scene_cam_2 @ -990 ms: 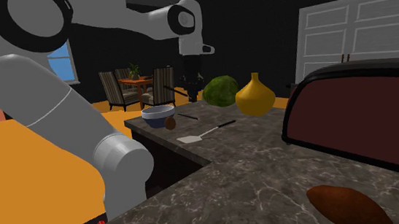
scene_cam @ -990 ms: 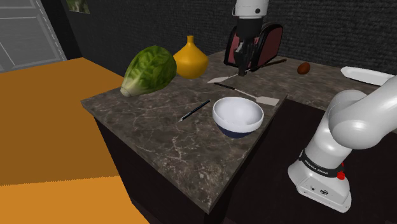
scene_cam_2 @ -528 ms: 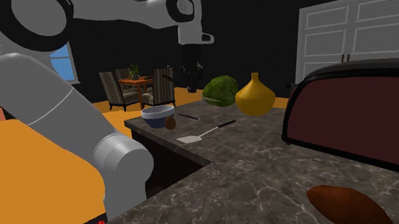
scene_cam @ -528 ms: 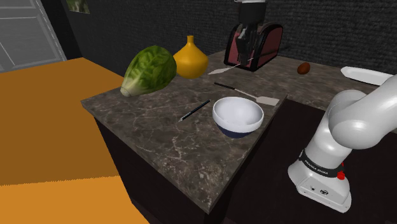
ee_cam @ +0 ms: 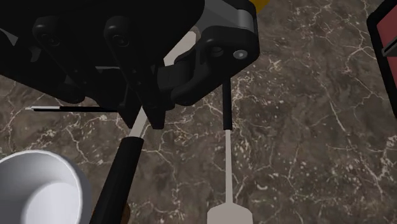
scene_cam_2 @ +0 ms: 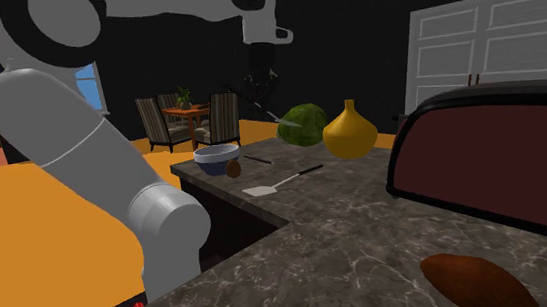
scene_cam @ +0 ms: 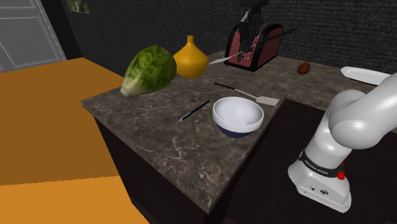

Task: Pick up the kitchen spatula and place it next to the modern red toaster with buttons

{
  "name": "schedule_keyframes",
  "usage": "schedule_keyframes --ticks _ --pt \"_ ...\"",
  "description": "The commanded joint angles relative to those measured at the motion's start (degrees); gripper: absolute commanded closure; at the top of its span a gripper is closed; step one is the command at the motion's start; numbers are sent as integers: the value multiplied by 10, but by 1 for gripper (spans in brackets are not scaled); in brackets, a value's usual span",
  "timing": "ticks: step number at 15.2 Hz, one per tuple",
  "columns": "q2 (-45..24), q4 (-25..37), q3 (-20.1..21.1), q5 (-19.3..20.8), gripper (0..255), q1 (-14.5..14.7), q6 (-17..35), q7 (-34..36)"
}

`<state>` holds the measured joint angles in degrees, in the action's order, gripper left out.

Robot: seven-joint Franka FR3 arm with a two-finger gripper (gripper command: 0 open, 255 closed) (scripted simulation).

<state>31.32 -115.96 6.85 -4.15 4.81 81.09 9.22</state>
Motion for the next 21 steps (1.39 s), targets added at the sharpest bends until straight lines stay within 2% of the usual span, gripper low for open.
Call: schedule_keyframes --ticks 1,21 --pt "-5 19 0 0 255 0 -14 2" --pt "-91 260 1 6 255 -4 -170 11"
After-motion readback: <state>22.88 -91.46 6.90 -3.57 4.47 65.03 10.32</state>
